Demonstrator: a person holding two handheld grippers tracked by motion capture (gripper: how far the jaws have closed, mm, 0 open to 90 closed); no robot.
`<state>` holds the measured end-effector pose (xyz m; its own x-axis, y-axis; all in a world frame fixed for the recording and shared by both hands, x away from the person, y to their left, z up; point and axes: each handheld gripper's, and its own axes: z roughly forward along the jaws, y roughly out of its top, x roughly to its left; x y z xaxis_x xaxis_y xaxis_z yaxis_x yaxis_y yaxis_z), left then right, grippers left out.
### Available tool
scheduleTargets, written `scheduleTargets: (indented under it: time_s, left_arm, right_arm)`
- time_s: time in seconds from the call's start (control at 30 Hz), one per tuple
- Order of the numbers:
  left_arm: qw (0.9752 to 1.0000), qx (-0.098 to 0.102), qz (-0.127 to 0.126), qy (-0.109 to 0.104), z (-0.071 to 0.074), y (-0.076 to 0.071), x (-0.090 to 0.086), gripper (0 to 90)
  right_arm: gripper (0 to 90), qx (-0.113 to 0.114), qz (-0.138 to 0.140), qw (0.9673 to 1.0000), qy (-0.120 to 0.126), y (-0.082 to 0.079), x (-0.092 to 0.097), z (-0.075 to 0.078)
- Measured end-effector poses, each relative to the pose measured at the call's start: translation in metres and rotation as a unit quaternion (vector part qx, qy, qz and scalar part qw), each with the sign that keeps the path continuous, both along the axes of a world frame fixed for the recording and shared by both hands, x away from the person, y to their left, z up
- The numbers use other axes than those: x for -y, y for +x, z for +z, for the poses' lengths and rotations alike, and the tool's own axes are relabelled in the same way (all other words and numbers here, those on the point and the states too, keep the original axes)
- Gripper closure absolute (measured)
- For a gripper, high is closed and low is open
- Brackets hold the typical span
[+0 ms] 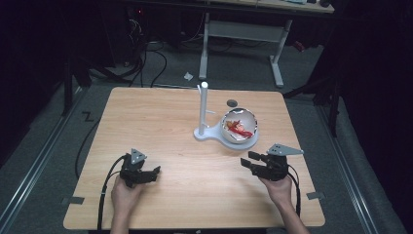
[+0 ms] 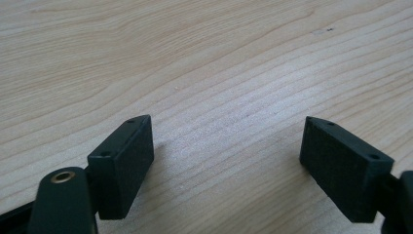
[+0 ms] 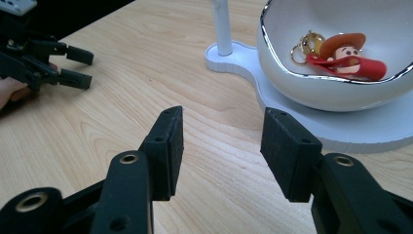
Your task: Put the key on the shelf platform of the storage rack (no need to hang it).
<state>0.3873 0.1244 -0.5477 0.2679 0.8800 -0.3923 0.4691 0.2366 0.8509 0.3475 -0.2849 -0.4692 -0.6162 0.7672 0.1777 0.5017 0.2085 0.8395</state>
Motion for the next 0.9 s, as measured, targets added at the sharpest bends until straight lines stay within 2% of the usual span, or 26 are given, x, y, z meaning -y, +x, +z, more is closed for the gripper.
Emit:
scheduleTargets:
  time_s: [0.63, 0.77, 0.9]
  left_arm:
    - [1.0000, 0.000, 0.000, 0.000, 0.000, 0.000, 0.000, 20.4]
    - [1.0000, 0.000, 0.000, -0.001, 0.000, 0.000, 0.000, 20.3]
    - [1.0000, 0.000, 0.000, 0.000, 0.000, 0.000, 0.000, 20.4]
  right_arm:
    - [50.8, -0.024, 0.006, 0.9996, -0.017, 0.004, -0.016, -0.028]
    - [50.4, -0.029, 0.004, 0.9991, -0.030, 0.006, -0.020, -0.035]
    - [49.9, -0.031, 0.005, 0.9979, -0.058, 0.007, -0.026, -0.043]
